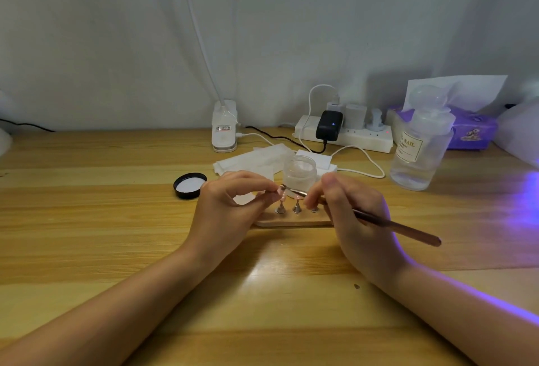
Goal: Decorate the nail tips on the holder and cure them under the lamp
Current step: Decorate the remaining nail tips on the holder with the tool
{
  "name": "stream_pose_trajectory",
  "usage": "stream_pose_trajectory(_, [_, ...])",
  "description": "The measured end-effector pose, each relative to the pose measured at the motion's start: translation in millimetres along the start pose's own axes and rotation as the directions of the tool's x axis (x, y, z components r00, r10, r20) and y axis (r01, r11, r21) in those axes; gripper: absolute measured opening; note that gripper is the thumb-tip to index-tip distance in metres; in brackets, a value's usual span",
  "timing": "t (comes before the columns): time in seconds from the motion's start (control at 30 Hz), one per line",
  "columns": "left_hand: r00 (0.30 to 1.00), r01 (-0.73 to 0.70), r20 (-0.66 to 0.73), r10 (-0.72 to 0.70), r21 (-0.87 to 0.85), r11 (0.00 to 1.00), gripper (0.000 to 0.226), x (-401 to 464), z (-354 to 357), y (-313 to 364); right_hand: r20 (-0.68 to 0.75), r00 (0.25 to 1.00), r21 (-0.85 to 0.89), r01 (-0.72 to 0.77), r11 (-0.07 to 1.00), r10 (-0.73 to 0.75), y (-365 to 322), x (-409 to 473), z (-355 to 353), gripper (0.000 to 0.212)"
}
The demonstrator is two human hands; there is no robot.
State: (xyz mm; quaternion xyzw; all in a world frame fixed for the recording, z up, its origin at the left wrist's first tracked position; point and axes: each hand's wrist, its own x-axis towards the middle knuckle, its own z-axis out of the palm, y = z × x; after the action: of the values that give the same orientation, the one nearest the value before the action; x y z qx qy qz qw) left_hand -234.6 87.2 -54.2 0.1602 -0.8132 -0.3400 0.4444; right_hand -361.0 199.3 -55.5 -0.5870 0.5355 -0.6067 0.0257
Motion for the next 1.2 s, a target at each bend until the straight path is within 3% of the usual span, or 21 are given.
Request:
stream_pose_trajectory(0.1, [1.000, -0.001, 0.004, 0.001, -0.010, 1.000, 0.018, 0.1, 0.1, -0.3, -0.046, 0.997, -0.003, -0.057, 0.998, 0.057, 2.6, 1.2, -1.3, 0.031])
stream_pose_trajectory(0.3, [1.000, -0.011, -0.004, 0.011, 0.010, 1.000, 0.019, 0.5, 0.5, -2.4, 0.036, 0.992, -0.064, 0.122, 0.990, -0.120, 1.2, -0.9, 3.5, 0.032])
stream_pose_trajectory(0.5, [1.000, -0.019, -0.012, 0.019, -0.004, 1.000, 0.017, 0.6, 0.6, -2.2, -0.071, 0.995, -0.017, -0.070, 0.997, 0.069, 4.4, 0.9, -1.2, 0.032])
stream_pose_trajectory(0.7, [0.999, -0.014, -0.033, 0.014, 0.009, 1.000, 0.018, 0.5, 1.3, -3.0, 0.045, 0.993, -0.071, 0.111, 0.991, -0.108, 0.5, -0.2, 2.7, 0.030])
stream_pose_trajectory(0.9, [0.999, 0.009, -0.033, -0.009, -0.014, 1.000, 0.021, -0.4, 1.2, -3.4, -0.098, 0.985, 0.022, -0.144, 0.989, 0.145, 4.1, 3.0, -2.3, 0.033])
stream_pose_trajectory(1.07, [0.999, -0.013, -0.036, 0.014, 0.021, 1.000, 0.026, 0.0, 1.6, -2.5, 0.031, 0.990, -0.130, 0.142, 0.981, -0.139, 1.2, 2.8, 3.2, 0.027])
stream_pose_trajectory(1.2, [0.999, -0.023, -0.031, 0.024, 0.036, 0.999, 0.026, 0.1, 1.8, -2.0, -0.006, 0.997, -0.041, 0.079, 0.996, -0.079, 2.8, 0.2, 0.2, 0.032])
